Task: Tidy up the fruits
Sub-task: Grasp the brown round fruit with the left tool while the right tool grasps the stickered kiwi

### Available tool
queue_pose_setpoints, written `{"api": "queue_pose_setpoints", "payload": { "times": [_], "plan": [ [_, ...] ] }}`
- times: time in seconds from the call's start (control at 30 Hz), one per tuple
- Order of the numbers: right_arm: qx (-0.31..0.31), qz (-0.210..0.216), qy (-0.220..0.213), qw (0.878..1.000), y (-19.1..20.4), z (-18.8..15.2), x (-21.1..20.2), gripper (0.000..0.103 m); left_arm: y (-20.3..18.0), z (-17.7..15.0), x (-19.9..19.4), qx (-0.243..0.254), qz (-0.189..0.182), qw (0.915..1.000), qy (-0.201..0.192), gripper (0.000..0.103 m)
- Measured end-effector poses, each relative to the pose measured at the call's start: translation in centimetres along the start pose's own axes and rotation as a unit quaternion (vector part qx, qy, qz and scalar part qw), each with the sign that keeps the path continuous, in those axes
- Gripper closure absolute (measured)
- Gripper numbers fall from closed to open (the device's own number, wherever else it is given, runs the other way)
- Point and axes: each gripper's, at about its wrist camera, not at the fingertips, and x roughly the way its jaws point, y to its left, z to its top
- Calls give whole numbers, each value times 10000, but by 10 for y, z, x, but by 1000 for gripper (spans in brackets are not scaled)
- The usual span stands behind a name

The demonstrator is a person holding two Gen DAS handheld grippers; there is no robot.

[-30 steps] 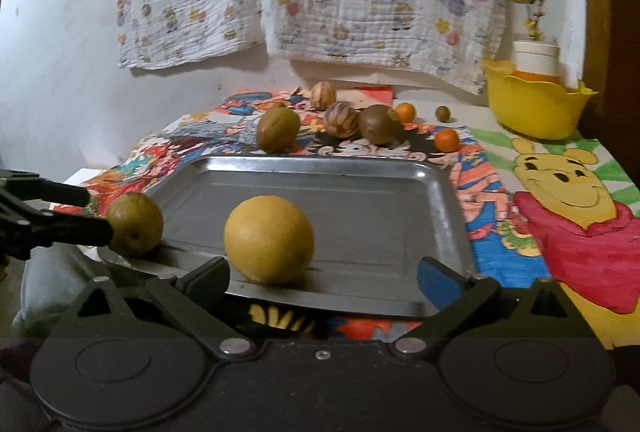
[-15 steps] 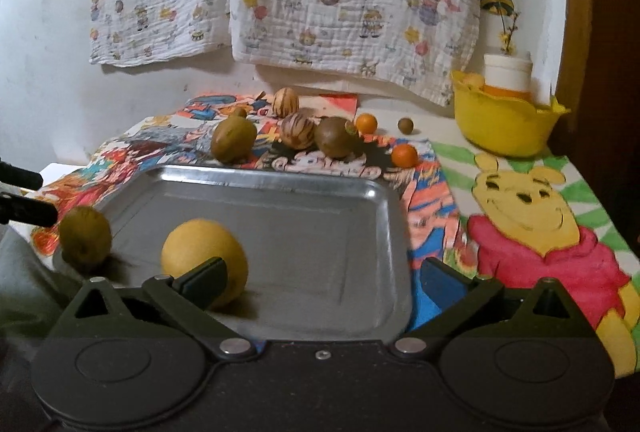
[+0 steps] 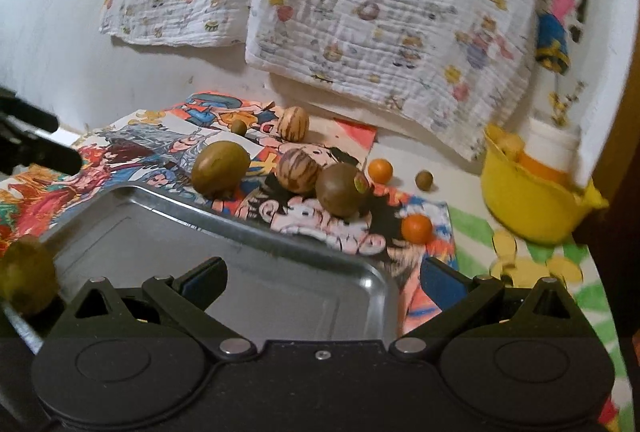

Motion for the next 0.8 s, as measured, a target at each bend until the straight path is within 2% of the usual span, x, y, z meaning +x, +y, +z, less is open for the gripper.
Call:
{"api": "queue_pose_setpoints", "payload": {
  "times": [0.23,0.57,0.8],
  "plan": [
    [-560,42,101,9984,0,22,42,1,-15,23,49,354,56,9992,183,0],
    [-731,-100,288,9969,-14,44,110,1,-13,51,112,176,-183,9986,457,1],
    [-836,-90,445,9955,-17,48,139,1,-12,58,142,165,-333,9976,587,1]
  ]
}}
